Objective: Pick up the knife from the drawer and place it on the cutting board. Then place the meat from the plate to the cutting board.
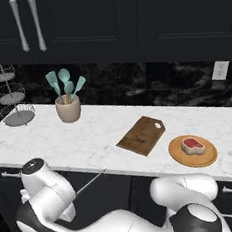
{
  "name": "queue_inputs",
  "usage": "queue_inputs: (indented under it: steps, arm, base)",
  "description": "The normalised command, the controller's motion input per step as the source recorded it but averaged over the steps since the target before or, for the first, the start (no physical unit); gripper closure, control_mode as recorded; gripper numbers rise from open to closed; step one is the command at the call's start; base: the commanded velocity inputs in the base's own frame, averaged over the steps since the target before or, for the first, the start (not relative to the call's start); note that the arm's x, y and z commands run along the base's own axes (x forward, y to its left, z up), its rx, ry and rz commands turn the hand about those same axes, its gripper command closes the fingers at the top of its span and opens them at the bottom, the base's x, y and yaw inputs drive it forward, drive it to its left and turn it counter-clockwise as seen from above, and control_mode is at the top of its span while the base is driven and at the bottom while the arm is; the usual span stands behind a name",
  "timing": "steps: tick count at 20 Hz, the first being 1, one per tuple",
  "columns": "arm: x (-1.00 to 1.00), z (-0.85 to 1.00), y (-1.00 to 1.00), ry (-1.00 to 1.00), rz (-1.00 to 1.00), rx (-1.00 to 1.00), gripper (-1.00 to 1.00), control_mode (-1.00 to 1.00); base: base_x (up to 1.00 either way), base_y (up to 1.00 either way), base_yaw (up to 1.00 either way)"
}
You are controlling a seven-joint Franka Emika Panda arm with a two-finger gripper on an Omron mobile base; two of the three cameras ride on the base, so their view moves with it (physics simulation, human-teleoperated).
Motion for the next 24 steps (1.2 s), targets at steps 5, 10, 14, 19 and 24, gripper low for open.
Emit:
queue_inputs:
  steps: [5,10,14,19,24]
  arm:
    - [0.88,0.94,-0.88,0.02,-0.19,0.00,1.00,-1.00]
    - [0.96,0.27,-1.00,0.00,-0.23,0.03,1.00,-1.00]
    - [0.81,0.00,-1.00,0.03,-0.23,0.01,1.00,-1.00]
    - [0.75,0.00,-0.96,0.01,-0.22,0.00,1.00,-1.00]
    - [0.85,0.00,-0.65,0.00,-0.09,0.00,1.00,-1.00]
  base:
    - [0.00,0.00,0.00]
    - [0.00,0.00,0.00]
    - [0.00,0.00,0.00]
    - [0.00,0.00,0.00]
    - [0.00,0.00,0.00]
